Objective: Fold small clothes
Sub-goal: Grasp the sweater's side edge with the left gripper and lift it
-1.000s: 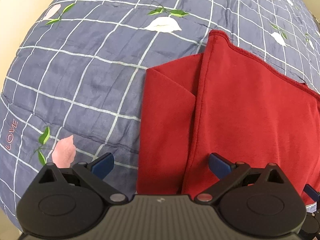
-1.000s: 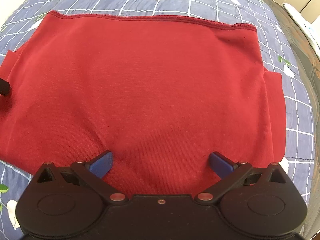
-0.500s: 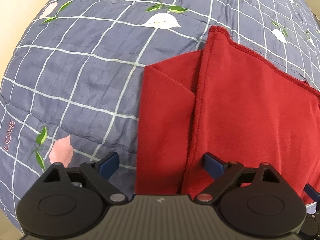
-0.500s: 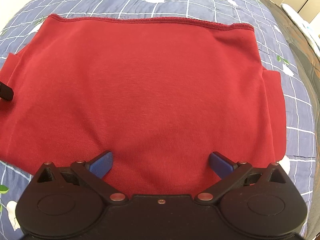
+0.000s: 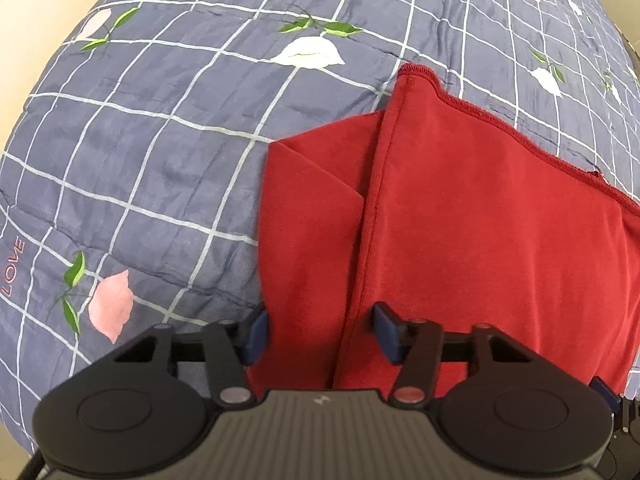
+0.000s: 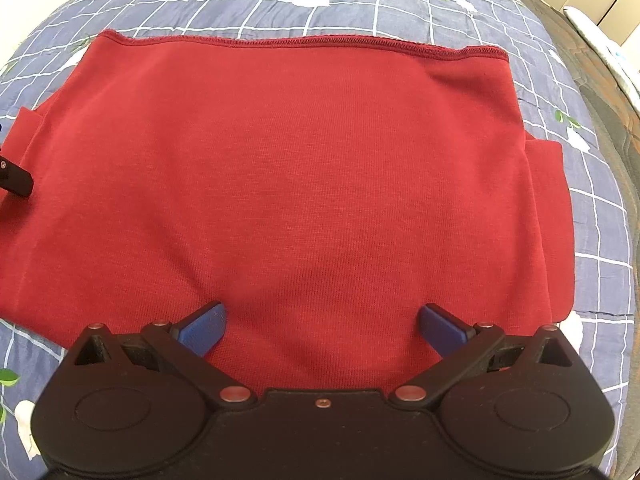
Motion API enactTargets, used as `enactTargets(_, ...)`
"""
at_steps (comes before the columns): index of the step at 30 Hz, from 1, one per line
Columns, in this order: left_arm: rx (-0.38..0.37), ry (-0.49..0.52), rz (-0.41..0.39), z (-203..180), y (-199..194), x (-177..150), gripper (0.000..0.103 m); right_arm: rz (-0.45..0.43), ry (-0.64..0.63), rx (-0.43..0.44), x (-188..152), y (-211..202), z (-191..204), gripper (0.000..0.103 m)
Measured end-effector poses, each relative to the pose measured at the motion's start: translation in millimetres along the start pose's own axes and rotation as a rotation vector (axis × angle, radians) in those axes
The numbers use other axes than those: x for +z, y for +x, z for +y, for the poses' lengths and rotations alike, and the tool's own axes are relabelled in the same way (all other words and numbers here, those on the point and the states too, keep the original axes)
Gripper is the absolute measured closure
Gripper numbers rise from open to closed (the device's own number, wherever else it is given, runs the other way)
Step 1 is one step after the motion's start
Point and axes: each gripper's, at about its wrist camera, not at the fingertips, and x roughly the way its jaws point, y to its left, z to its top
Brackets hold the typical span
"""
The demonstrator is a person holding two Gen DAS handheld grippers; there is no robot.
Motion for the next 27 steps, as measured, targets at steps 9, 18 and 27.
enactTargets(9, -0.016, 0.041, -0.051, -15.0, -22.9, -4.0, 0.095, 0.041, 0.027, 0.022, 1.9, 3.6, -3.9, 0.001)
enactTargets(18, -0.018, 0.067, -0.118, -38.6, -50.4, -11.3, 0.096, 0.178, -0.065, 0.076, 28.7, 3.5, -10.8, 0.001)
enactTargets(27, -0.006, 0.067, -0.165, -55.6, -68.3, -21.4, 0.097, 0.086, -0.12, 0.075, 46.7, -29.9, -19.2, 0.001)
